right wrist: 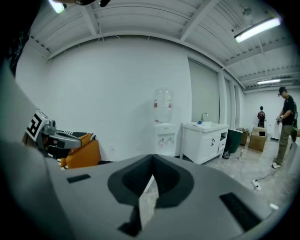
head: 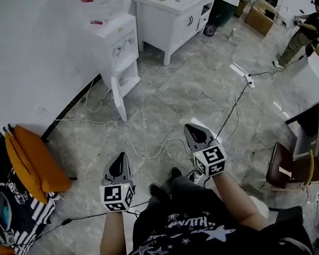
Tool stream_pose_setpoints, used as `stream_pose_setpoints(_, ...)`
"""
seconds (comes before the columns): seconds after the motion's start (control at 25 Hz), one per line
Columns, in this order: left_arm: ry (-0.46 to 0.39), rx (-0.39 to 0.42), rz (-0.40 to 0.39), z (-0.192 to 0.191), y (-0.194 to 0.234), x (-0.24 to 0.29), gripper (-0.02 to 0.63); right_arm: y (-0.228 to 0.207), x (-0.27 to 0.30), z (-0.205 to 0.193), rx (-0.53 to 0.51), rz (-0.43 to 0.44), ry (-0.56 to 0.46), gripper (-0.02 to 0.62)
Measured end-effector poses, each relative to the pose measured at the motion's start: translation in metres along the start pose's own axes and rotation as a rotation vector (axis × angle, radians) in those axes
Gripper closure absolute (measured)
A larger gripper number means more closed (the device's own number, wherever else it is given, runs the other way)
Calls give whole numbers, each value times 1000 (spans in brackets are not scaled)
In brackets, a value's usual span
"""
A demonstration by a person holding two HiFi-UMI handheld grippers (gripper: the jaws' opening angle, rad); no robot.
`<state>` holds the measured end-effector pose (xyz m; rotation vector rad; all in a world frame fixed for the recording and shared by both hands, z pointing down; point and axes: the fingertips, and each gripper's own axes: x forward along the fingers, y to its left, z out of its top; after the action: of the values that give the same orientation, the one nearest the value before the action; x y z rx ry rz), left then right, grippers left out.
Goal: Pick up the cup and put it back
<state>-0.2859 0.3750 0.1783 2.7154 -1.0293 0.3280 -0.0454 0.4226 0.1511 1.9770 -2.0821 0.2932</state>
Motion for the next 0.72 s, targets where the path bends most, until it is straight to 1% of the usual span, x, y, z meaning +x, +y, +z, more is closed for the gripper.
stream_pose_setpoints(0.12, 3, -6, 5, -3, 2, -1, 595, 1, 0, 2, 24, -4, -17, 589)
stream_pose_setpoints(0.2, 0, -12, 9, -2, 3, 0, 597, 1, 0, 5, 49, 12, -37, 579)
stream_pose_setpoints(0.28, -8, -14, 10, 2, 4, 3, 597, 0, 4, 7, 64, 34, -49, 432)
stream_pose_setpoints(0.36, -9, -10, 13, 4, 5, 9, 595, -4, 11, 6, 67, 42, -45, 390)
stream_pose_setpoints(0.48, 1, -1, 27, 7, 7, 19, 597, -15, 26, 1, 94, 57, -27, 297)
stream_pose_setpoints(0.52, 3, 0, 33, 9, 8, 25, 595, -21, 32, 0, 109, 63, -22, 277)
stream_pose_setpoints(0.6, 6, -1, 43, 13, 9, 40, 597, -38, 47, -3, 134, 70, -17, 259)
stream_pose_setpoints(0.72, 25, -2, 76, 15, 17, 74, 597, -69, 81, -9, 157, 88, -9, 245)
